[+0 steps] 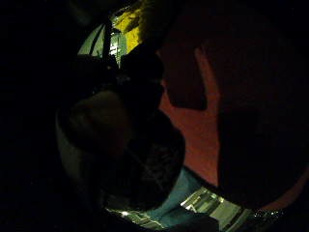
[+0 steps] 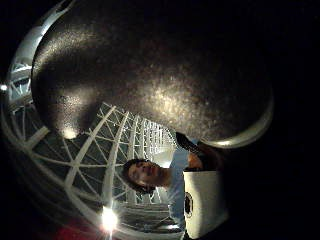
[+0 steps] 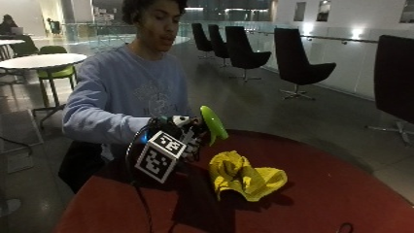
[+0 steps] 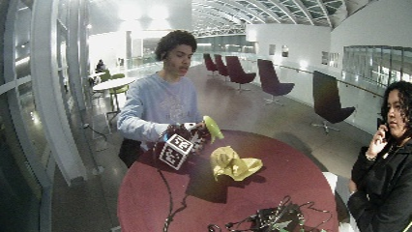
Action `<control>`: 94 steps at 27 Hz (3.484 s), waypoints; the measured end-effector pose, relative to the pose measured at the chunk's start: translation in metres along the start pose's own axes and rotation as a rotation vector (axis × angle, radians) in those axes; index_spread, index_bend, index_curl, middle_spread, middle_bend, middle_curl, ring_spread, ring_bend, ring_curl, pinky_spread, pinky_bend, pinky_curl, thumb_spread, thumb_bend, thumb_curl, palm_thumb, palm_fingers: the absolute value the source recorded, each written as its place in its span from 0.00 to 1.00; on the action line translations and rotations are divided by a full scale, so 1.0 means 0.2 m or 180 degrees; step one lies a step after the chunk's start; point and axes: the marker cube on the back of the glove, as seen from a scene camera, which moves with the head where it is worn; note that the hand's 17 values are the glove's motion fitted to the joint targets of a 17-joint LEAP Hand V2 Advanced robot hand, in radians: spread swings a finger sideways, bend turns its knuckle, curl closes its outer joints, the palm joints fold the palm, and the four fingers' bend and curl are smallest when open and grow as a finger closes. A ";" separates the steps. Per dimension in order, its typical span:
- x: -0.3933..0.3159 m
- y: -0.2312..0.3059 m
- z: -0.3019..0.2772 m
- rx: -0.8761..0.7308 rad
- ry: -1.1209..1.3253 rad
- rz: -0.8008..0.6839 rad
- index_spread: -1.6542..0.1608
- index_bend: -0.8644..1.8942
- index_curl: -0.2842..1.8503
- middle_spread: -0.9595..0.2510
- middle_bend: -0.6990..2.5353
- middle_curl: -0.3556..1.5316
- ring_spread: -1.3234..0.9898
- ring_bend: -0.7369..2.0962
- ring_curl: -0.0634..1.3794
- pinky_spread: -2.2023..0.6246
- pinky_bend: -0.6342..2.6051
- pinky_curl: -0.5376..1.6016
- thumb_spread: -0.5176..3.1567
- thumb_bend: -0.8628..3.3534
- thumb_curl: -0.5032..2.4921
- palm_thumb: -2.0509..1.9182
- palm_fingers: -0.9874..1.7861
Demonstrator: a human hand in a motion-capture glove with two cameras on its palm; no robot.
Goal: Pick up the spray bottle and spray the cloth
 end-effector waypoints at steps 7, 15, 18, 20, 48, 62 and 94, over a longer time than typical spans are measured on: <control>0.00 0.00 0.02 -0.0052 0.0003 -0.0006 0.80 0.37 0.36 0.74 0.32 0.45 0.58 0.42 0.31 0.90 0.24 0.36 0.31 0.20 0.40 0.76 0.71; 0.00 0.00 0.05 -0.0034 0.0013 -0.0006 0.80 0.36 0.36 0.74 0.32 0.45 0.58 0.42 0.32 0.90 0.25 0.36 0.32 0.20 0.40 0.76 0.71; 0.00 0.00 0.06 -0.0052 0.0008 -0.0003 0.80 0.36 0.36 0.74 0.32 0.45 0.58 0.42 0.32 0.90 0.25 0.36 0.32 0.20 0.40 0.76 0.71; 0.00 0.00 0.06 -0.0058 0.0005 -0.0012 0.80 0.36 0.36 0.74 0.32 0.45 0.58 0.42 0.32 0.90 0.24 0.36 0.33 0.20 0.40 0.76 0.71; -0.33 -0.23 0.59 -0.0192 -0.0108 -0.1443 0.80 0.37 0.35 0.72 0.32 0.46 0.58 0.43 0.33 0.90 0.23 0.36 0.33 0.20 0.40 0.76 0.71; -0.37 -0.71 1.00 0.0120 0.0595 -0.2531 0.79 0.38 0.36 0.71 0.32 0.46 0.57 0.43 0.32 0.89 0.23 0.34 0.33 0.20 0.40 0.77 0.69; -0.09 0.11 0.10 0.1258 0.2469 -0.2443 0.74 0.38 0.33 0.74 0.32 0.43 0.57 0.38 0.28 0.86 0.24 0.34 0.41 0.20 0.36 0.73 0.61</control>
